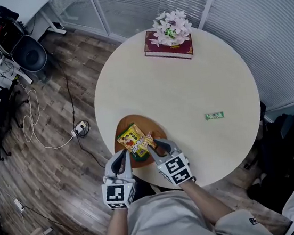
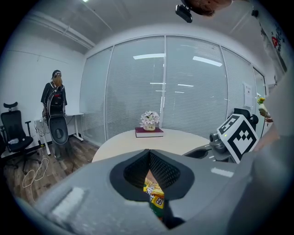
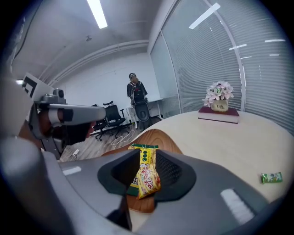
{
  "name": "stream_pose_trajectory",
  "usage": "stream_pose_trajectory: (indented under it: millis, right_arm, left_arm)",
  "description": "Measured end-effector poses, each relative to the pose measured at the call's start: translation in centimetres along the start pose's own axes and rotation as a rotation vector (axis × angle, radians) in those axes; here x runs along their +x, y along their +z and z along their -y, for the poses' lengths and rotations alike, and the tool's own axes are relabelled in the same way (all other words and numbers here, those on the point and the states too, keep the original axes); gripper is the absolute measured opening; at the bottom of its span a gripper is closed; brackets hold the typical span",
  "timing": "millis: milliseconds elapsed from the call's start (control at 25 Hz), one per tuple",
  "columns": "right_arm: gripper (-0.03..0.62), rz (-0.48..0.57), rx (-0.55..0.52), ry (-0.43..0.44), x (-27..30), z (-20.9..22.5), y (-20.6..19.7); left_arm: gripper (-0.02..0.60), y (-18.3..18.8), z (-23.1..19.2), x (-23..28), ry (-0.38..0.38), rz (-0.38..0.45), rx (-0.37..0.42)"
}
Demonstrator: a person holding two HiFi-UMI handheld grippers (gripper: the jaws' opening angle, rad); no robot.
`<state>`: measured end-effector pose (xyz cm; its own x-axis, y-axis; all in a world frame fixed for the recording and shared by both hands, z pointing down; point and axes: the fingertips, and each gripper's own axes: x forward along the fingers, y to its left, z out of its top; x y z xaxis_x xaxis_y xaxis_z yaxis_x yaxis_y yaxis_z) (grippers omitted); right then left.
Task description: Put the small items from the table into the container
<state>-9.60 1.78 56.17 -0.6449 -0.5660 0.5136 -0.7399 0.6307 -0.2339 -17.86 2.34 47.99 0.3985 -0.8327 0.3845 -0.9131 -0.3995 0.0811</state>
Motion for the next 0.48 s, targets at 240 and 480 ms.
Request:
stream_pose_trajectory:
  millis: [240, 480]
  right_arm:
    - [0.089, 0.181, -0.047, -0.099, -4.8, 1.0, 4.8]
    - [0.003, 0.313, -0.027, -0.292, -12.0, 4.8, 6.5]
  left_arm:
    - [-0.005, 0.6, 1.6, 0.9, -0.052, 0.013, 0.015]
    - [-0.005, 1.4, 4.7, 2.6, -0.139, 0.024, 0.034]
